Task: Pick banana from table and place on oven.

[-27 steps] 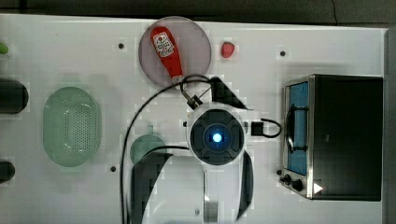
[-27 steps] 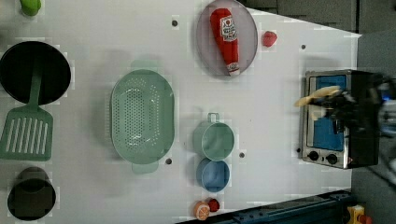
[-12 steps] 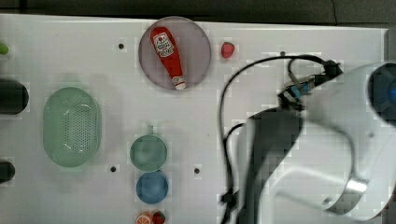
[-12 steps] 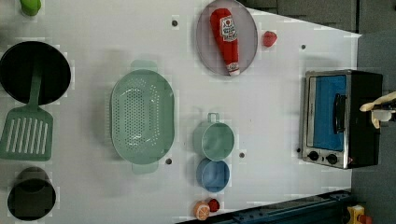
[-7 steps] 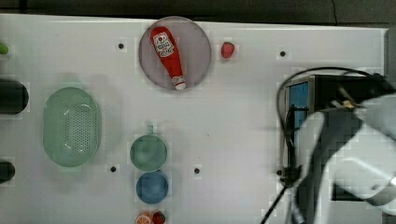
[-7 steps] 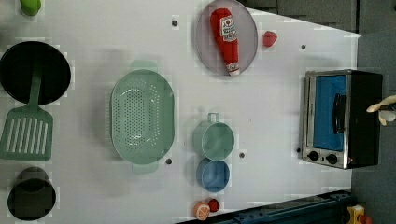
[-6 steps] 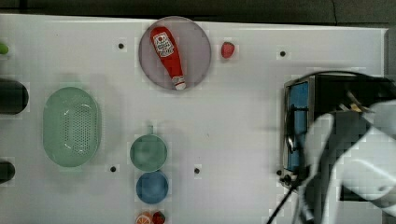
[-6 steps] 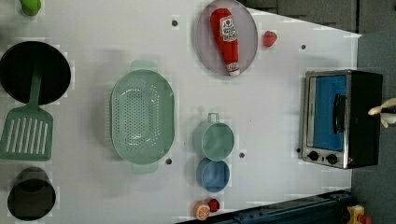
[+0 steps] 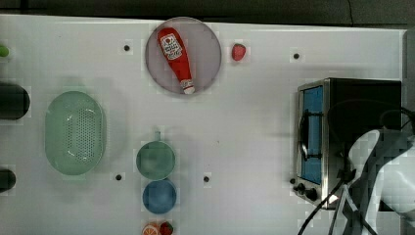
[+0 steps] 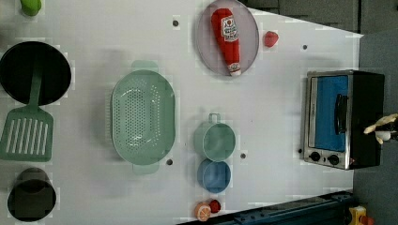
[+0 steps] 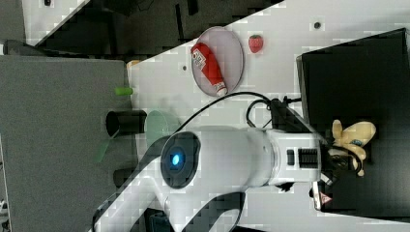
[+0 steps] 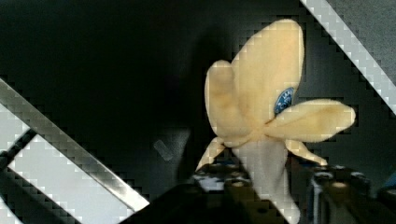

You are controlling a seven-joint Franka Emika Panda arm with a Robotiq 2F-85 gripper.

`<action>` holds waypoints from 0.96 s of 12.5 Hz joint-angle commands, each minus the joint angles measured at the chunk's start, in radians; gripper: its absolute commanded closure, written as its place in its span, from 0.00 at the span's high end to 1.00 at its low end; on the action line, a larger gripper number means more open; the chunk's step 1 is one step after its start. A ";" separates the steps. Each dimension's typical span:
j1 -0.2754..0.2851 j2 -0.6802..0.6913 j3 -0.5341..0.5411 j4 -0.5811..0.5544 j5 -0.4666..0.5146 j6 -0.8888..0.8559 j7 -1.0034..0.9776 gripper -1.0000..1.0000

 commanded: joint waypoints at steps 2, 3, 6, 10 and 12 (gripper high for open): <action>0.048 -0.031 0.019 0.035 0.021 0.032 -0.057 0.73; 0.048 -0.031 0.019 0.036 0.021 0.032 -0.057 0.84; 0.048 -0.048 0.018 0.075 0.017 0.028 -0.066 1.00; 0.082 -0.151 0.041 0.178 0.017 -0.109 -0.118 1.00; 0.113 -0.222 0.092 0.198 0.016 -0.195 -0.043 1.00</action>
